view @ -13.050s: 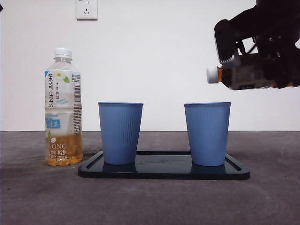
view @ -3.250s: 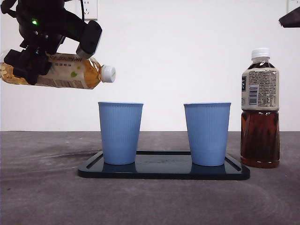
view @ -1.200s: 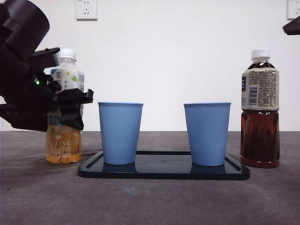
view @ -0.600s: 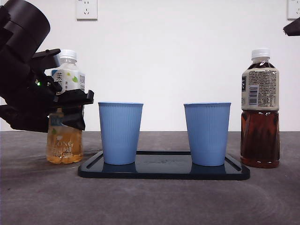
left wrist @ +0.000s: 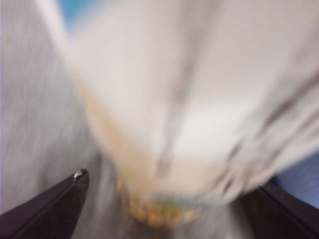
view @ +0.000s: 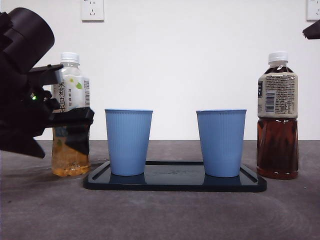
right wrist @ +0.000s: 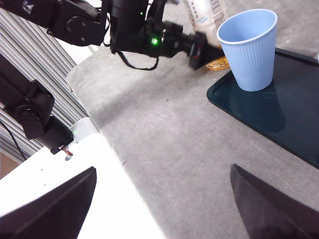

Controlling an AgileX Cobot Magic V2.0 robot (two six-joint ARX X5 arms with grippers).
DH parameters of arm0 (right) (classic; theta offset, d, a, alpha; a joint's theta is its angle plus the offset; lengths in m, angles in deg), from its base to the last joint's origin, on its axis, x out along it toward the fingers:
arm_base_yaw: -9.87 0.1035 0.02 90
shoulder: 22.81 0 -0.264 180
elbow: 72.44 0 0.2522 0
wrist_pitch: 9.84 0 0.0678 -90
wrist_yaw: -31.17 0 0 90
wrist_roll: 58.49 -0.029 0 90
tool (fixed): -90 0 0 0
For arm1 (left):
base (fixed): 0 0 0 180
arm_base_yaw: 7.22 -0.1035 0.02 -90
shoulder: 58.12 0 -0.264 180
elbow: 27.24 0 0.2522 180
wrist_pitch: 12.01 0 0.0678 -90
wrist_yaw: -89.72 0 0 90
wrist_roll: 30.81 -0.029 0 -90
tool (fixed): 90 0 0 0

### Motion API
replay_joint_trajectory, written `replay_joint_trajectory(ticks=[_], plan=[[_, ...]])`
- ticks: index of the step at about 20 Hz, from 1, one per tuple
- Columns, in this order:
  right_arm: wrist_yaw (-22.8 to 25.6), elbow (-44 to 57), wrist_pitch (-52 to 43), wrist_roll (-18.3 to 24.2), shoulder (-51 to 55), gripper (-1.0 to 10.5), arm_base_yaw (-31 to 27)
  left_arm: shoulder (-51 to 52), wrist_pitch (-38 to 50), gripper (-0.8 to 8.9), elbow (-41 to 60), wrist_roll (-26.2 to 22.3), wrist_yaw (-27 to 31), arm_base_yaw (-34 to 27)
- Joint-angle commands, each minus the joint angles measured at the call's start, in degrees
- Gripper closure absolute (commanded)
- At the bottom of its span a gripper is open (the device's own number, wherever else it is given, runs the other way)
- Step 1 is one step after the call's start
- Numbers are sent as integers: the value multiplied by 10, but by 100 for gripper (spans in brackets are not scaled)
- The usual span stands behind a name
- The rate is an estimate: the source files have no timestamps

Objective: Pour the drink into the cup

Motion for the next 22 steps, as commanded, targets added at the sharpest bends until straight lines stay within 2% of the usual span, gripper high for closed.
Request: replay_joint_trajectory(ticks=[1, 4, 7, 13, 15, 19, 22], plan=[[2, -9, -4, -6, -1, 522, 4, 18, -30, 336, -9, 3, 1, 2], [3, -9, -4, -6, -1, 522, 4, 75, -94, 337, -9, 3, 1, 2], [28, -9, -4, -6, -1, 522, 4, 150, -176, 338, -10, 3, 1, 3], [126, -9, -4, -5, -2, 522, 4, 319, -360, 347, -10, 3, -10, 8], [151, -9, -4, -4, -2, 522, 3, 370, -415, 349, -11, 3, -41, 12], [153, -9, -4, -4, -2, 522, 3, 452, -496, 350, -11, 3, -125, 16], [164, -9, -4, -5, -2, 522, 3, 500, -525, 353, -11, 3, -168, 16]])
